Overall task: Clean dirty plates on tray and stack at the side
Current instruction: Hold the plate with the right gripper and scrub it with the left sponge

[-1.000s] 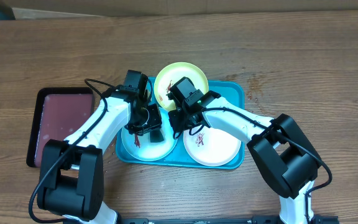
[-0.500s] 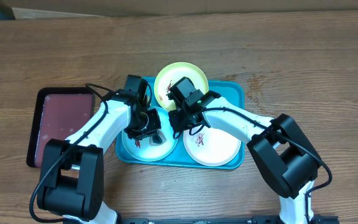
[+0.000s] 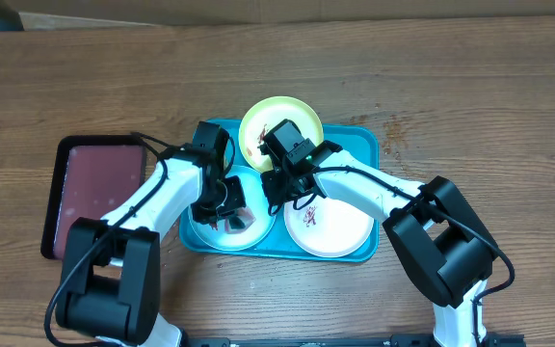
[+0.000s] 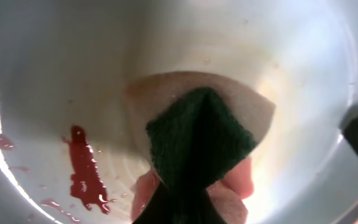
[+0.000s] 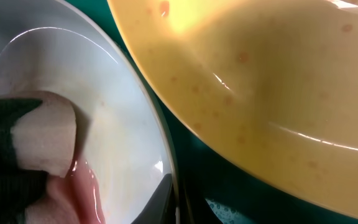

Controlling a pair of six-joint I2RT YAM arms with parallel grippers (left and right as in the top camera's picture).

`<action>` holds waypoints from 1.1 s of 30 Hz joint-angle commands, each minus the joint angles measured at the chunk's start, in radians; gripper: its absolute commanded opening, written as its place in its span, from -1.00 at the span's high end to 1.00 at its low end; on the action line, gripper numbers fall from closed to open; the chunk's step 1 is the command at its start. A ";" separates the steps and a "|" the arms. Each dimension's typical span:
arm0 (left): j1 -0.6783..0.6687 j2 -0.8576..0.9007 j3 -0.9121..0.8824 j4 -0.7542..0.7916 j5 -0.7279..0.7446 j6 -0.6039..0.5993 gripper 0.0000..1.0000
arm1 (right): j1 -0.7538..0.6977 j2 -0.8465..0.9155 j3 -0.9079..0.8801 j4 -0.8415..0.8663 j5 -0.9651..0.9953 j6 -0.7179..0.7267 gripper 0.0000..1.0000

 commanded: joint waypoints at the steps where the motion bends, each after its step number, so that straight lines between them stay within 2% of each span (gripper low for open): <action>1: 0.000 0.008 -0.097 -0.008 -0.237 0.007 0.91 | 0.003 0.012 0.000 -0.004 0.002 0.005 0.89; 10: 0.000 0.007 -0.075 -0.061 -0.456 -0.053 0.92 | 0.003 0.012 0.000 -0.005 0.002 0.005 0.90; 15: 0.000 0.007 0.034 -0.168 -0.561 -0.089 0.92 | 0.003 0.012 0.000 -0.004 0.003 0.004 0.90; 18: 0.000 0.007 0.158 -0.245 -0.578 -0.089 0.91 | 0.003 0.012 0.000 -0.004 0.003 0.004 0.90; 22: 0.000 0.007 0.266 -0.272 -0.467 -0.036 0.92 | 0.003 0.012 0.000 -0.004 0.003 0.004 0.90; 27: 0.000 0.008 0.310 -0.209 -0.107 0.101 0.91 | 0.003 0.012 0.000 -0.001 0.002 0.004 0.90; 29: -0.001 0.008 0.295 -0.183 -0.002 0.115 0.92 | 0.003 0.012 0.000 0.000 0.002 0.004 0.90; 33: -0.001 0.009 0.246 -0.156 0.025 0.105 0.92 | 0.003 0.012 0.000 -0.001 0.002 0.004 0.90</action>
